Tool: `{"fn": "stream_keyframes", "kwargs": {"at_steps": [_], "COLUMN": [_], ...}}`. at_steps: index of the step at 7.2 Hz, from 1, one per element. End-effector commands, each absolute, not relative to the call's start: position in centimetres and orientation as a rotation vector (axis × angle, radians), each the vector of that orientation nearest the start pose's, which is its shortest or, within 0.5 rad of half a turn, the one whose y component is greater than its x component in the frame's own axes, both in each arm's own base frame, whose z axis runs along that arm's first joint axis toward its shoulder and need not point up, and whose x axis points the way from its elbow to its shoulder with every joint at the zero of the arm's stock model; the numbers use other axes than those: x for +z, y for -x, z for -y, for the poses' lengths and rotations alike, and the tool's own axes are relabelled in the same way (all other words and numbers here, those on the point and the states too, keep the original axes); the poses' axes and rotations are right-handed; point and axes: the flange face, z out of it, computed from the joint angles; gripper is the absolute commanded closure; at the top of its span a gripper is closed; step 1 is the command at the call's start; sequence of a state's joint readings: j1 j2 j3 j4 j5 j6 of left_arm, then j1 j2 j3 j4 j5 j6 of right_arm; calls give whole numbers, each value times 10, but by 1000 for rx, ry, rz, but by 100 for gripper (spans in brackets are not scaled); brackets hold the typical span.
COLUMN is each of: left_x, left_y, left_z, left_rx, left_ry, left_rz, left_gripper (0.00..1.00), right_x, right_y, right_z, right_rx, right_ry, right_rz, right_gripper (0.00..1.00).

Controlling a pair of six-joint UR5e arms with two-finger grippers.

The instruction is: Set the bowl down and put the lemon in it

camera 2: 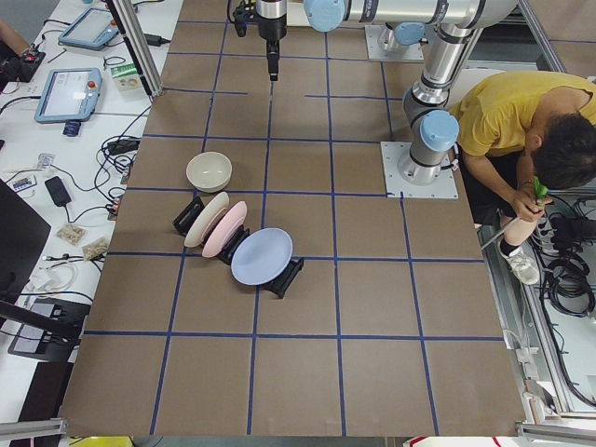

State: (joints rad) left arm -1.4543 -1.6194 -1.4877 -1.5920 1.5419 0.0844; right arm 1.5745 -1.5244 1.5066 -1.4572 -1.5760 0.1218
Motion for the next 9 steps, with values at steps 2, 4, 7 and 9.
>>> {"fn": "stream_keyframes", "kwargs": {"at_steps": [2, 4, 7, 9], "left_x": [433, 355, 278, 242], "left_y": [-42, -88, -118, -127], "left_z": [610, 647, 672, 694], "left_rx": [-103, -26, 15, -89], "left_ry": [43, 33, 59, 35], "left_rz": [-3156, -3168, -3176, -3151], "left_gripper": [0, 0, 0, 0], "right_x": [479, 459, 401, 308], "right_y": [-76, 21, 133, 190], "right_z": [521, 542, 581, 620], "right_rx": [140, 149, 73, 71], "right_ry": [-321, -162, -315, -356], "right_rz": [-3131, -3106, -3114, -3097], "right_gripper": [0, 0, 0, 0]}}
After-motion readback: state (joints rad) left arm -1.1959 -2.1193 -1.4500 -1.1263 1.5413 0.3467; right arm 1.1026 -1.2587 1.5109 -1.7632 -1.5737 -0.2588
